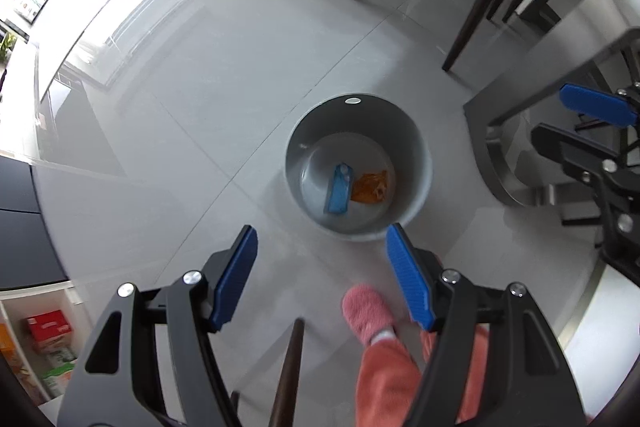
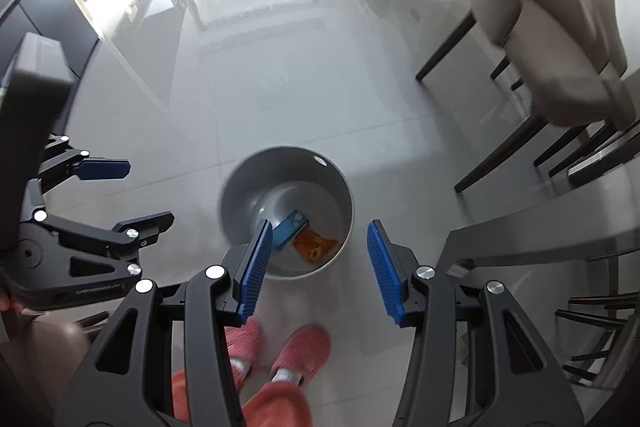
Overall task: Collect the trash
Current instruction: 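Move both open tools back over the table, then grasp the crumpled brown paper with the left tool while the right tool grasps the white paper box, then carry the brown paper and white box to the bin and open both tools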
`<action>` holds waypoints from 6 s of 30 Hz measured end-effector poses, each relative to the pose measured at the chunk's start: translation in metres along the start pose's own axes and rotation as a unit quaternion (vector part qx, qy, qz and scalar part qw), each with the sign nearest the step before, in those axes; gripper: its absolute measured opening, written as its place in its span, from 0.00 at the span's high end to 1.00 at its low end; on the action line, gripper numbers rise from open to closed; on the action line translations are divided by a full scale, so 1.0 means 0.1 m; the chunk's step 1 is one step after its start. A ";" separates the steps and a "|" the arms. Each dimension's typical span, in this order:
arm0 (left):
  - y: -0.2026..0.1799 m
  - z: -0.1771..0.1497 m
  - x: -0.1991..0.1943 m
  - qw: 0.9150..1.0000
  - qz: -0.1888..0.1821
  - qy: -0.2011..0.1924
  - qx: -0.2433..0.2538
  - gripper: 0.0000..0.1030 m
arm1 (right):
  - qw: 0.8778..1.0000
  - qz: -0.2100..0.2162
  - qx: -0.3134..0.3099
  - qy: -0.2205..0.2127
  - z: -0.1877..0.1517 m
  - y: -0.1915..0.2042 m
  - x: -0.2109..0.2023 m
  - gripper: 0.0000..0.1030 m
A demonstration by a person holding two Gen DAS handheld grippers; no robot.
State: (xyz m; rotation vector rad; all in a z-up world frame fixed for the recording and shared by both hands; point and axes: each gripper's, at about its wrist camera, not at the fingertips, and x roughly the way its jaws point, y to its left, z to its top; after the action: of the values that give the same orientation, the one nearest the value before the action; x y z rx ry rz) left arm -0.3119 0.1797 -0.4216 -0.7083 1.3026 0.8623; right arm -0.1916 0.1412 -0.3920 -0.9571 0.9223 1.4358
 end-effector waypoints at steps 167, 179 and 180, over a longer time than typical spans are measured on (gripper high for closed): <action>0.22 -0.01 0.92 0.999 -0.025 -0.021 -0.015 0.79 | 0.998 0.056 -0.028 0.020 0.12 0.33 1.28 0.80; -0.01 0.14 1.50 0.999 -0.033 -0.010 0.021 0.75 | 0.999 0.037 -0.014 0.010 -0.12 0.02 1.23 0.76; -0.05 0.16 1.51 0.999 -0.031 -0.009 0.027 0.75 | 0.999 0.035 -0.013 0.010 -0.14 0.00 1.21 0.76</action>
State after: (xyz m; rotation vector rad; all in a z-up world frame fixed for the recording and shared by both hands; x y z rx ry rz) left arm -0.2919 0.2117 -0.5686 -0.6937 1.2768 0.7791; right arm -0.1966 0.1720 -0.5094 -0.9683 0.9613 1.5024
